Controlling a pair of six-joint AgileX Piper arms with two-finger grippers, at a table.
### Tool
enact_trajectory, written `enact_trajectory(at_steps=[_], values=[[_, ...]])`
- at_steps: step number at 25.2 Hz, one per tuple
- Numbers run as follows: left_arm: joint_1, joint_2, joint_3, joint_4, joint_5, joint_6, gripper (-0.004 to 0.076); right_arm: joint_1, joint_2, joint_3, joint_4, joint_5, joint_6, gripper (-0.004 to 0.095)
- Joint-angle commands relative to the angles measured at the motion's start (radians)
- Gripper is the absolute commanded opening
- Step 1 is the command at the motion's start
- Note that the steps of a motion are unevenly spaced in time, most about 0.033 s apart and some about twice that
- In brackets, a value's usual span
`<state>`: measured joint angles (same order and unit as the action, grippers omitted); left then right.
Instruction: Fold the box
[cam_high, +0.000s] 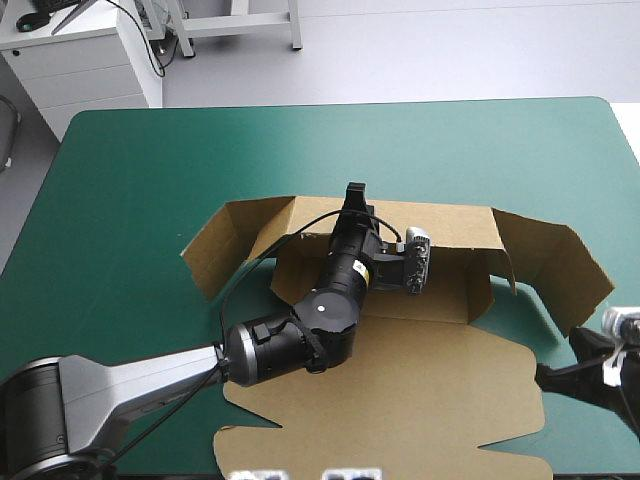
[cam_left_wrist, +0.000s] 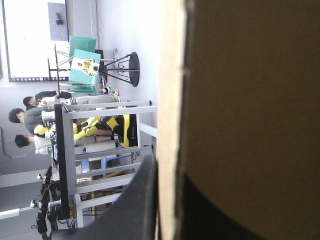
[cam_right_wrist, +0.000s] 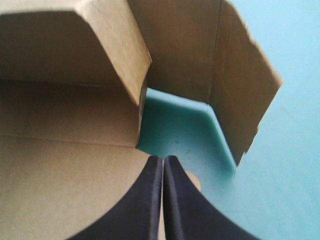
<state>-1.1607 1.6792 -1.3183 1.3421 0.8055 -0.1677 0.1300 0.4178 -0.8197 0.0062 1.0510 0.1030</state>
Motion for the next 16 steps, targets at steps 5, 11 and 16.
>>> enact_trajectory(at_steps=[5,11,16], values=[[-0.007,-0.048,0.016,0.074,0.002,-0.05,-0.0008,-0.01,0.308,-0.277,-0.006,-0.112,-0.024,-0.0005],[-0.007,-0.036,0.016,0.074,0.004,-0.05,-0.0008,-0.01,0.58,-0.48,-0.006,-0.141,-0.026,-0.001],[-0.007,-0.036,0.016,0.074,0.007,-0.05,-0.0008,-0.01,0.794,-0.609,0.004,-0.133,-0.032,-0.0019]])
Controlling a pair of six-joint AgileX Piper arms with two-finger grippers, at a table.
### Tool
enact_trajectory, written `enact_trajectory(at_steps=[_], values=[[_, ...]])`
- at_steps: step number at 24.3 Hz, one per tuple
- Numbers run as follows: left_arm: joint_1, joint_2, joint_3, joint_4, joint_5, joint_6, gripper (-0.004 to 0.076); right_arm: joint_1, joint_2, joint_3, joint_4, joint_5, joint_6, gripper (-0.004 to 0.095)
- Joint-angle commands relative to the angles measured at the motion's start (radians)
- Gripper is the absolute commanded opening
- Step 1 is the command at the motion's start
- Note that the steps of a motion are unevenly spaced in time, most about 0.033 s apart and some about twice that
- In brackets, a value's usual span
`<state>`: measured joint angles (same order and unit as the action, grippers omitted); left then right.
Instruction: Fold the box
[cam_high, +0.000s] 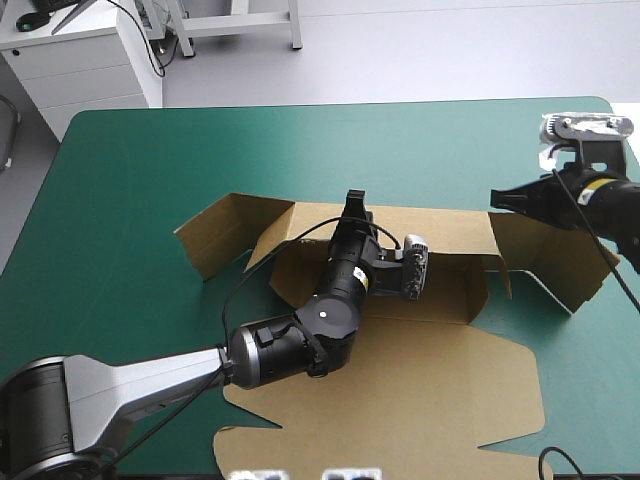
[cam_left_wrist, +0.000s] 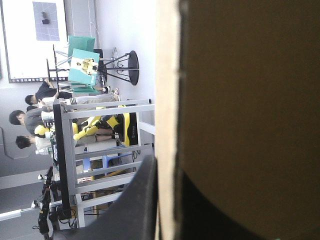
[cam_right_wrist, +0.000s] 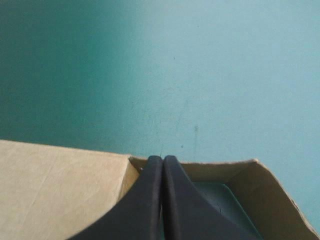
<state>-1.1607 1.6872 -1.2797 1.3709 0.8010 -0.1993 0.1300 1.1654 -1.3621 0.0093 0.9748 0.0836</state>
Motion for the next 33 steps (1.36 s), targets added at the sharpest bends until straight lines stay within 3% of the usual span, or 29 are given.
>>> enact_trajectory(at_steps=[1,6,11,15,20,33], values=[[-0.007,-0.044,-0.022,0.045,0.012,-0.019,-0.0008,-0.01,0.075,-0.08,0.001,-0.057,-0.013,-0.0019],[-0.007,-0.044,-0.022,0.045,0.025,-0.031,-0.0008,-0.082,0.209,-0.13,0.05,-0.014,-0.05,-0.0019],[-0.007,-0.044,-0.022,0.045,0.03,-0.031,-0.0008,-0.255,0.296,-0.13,0.404,0.082,-0.35,-0.0019],[-0.007,-0.044,-0.022,0.045,0.033,-0.031,-0.0008,-0.312,0.313,-0.128,0.402,0.201,-0.423,-0.0019],[-0.007,-0.044,-0.024,0.049,0.04,-0.078,-0.0008,-0.312,0.313,-0.123,0.395,0.272,-0.445,-0.0019],[-0.007,-0.044,-0.024,0.049,0.051,-0.089,-0.0008,-0.316,0.15,0.101,0.429,0.227,-0.507,-0.0019]])
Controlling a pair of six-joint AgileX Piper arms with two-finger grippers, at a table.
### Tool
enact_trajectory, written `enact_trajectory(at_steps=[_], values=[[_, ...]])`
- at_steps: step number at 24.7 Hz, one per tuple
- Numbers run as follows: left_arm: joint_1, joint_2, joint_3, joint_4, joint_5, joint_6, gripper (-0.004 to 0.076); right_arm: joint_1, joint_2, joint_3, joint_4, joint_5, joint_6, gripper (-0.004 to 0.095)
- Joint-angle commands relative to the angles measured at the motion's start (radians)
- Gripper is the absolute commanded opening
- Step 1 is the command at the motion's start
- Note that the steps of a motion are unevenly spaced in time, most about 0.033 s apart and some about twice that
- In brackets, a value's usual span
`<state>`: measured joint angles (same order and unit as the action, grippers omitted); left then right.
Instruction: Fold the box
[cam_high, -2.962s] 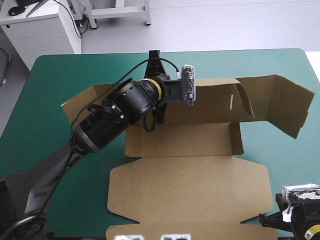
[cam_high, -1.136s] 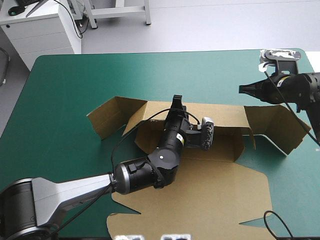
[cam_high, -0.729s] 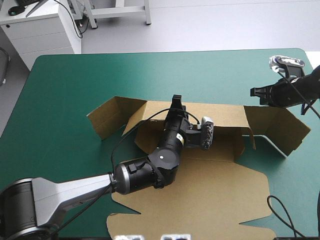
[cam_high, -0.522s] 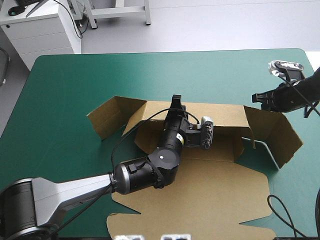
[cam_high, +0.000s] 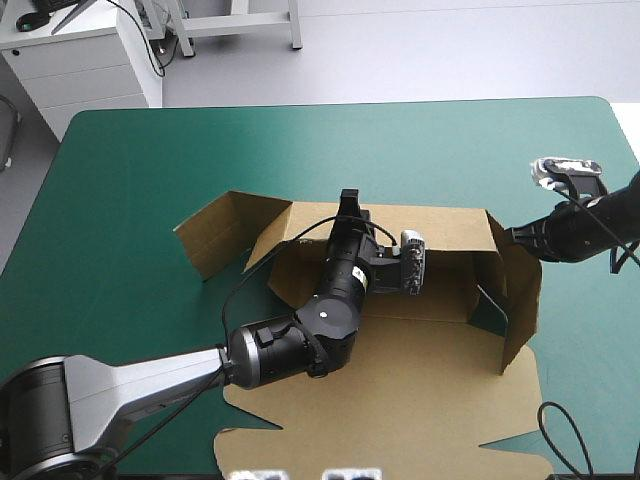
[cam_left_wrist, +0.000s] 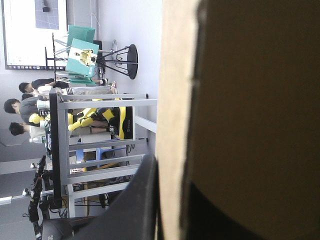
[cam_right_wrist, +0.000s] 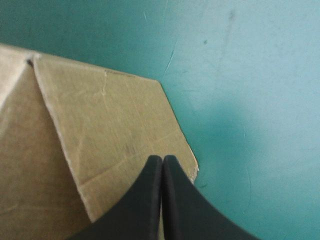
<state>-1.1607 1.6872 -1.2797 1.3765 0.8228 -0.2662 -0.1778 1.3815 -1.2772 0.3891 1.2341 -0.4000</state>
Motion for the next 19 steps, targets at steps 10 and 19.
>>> enact_trajectory(at_steps=[10,19], values=[[-0.007,0.006,-0.024,-0.006,0.037,-0.008,-0.0008,-0.01,-0.205,0.217,0.251,-0.143,-0.163,-0.0019],[-0.007,0.043,-0.024,-0.001,0.042,-0.008,-0.0008,-0.009,-0.366,0.452,0.388,-0.426,-0.422,-0.0019]])
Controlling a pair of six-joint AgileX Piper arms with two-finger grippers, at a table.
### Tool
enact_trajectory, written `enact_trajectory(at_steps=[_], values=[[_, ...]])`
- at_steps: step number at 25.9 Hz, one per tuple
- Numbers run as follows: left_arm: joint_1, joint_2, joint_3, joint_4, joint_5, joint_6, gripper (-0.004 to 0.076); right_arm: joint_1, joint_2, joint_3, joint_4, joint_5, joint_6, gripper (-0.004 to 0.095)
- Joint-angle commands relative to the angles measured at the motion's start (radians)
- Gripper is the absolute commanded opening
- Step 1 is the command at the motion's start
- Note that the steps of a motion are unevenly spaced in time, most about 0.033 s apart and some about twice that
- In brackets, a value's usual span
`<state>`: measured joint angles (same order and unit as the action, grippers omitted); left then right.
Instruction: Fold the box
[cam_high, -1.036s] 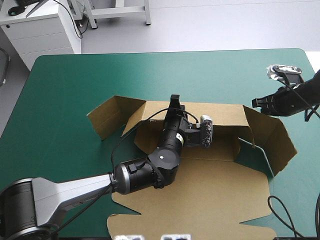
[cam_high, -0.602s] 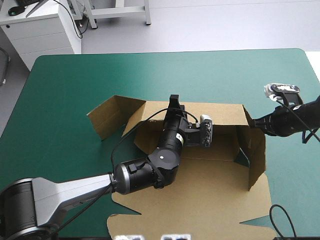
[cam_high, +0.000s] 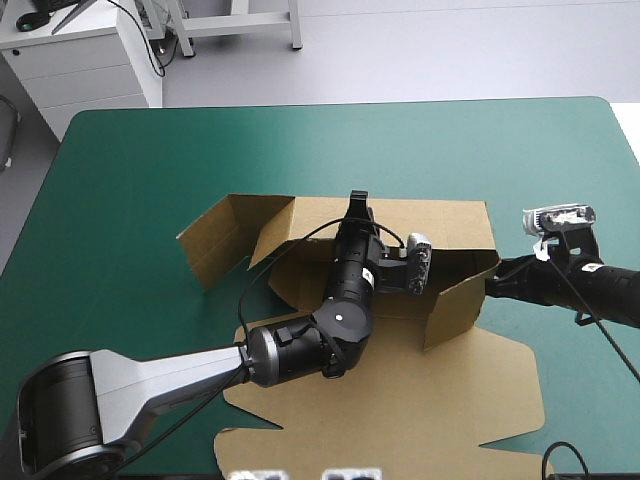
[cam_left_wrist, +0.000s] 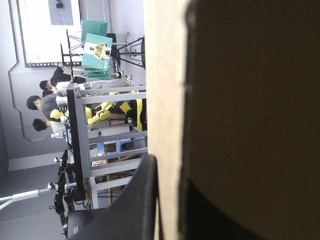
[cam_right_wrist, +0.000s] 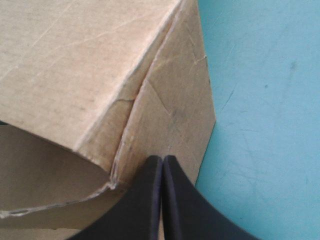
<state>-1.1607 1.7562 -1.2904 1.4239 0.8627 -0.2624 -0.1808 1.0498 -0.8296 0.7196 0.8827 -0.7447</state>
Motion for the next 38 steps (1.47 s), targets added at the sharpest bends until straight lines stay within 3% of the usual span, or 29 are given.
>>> enact_trajectory(at_steps=[1,3,5,8,11,20,26,29,34,38], values=[[-0.007,-0.026,-0.013,-0.048,0.002,-0.011,-0.0008,-0.006,-0.036,0.021,0.057,-0.076,-0.128,-0.0019],[-0.007,-0.026,-0.013,-0.048,0.002,-0.011,-0.0008,-0.006,-0.036,0.032,0.04,-0.076,-0.156,-0.0001],[-0.007,-0.026,-0.013,-0.048,0.002,-0.011,-0.0008,-0.006,-0.036,0.033,0.039,-0.082,-0.196,0.0087],[-0.007,-0.026,-0.013,-0.05,0.002,-0.011,-0.0008,-0.006,-0.036,0.033,0.036,-0.08,-0.277,0.0433],[-0.007,-0.026,-0.013,-0.053,0.004,-0.011,-0.0008,-0.006,-0.036,0.033,0.036,-0.057,-0.338,0.0529],[-0.007,-0.026,-0.013,-0.053,0.015,-0.011,-0.0008,-0.006,-0.036,0.035,-0.015,0.017,-0.341,0.0513],[-0.007,-0.026,-0.013,-0.053,0.013,-0.011,-0.0008,-0.006,-0.036,0.035,0.007,-0.019,-0.346,0.051],[-0.007,-0.026,-0.013,-0.053,0.005,-0.011,-0.0008,-0.006,-0.024,0.037,0.057,-0.071,-0.403,0.0511],[-0.007,-0.026,-0.013,-0.053,0.005,-0.013,-0.0008,-0.006,0.041,0.037,0.198,-0.063,-0.478,0.0507],[-0.007,-0.026,-0.013,-0.05,0.003,-0.042,-0.0008,-0.006,0.089,0.037,0.231,-0.093,-0.482,0.0459]])
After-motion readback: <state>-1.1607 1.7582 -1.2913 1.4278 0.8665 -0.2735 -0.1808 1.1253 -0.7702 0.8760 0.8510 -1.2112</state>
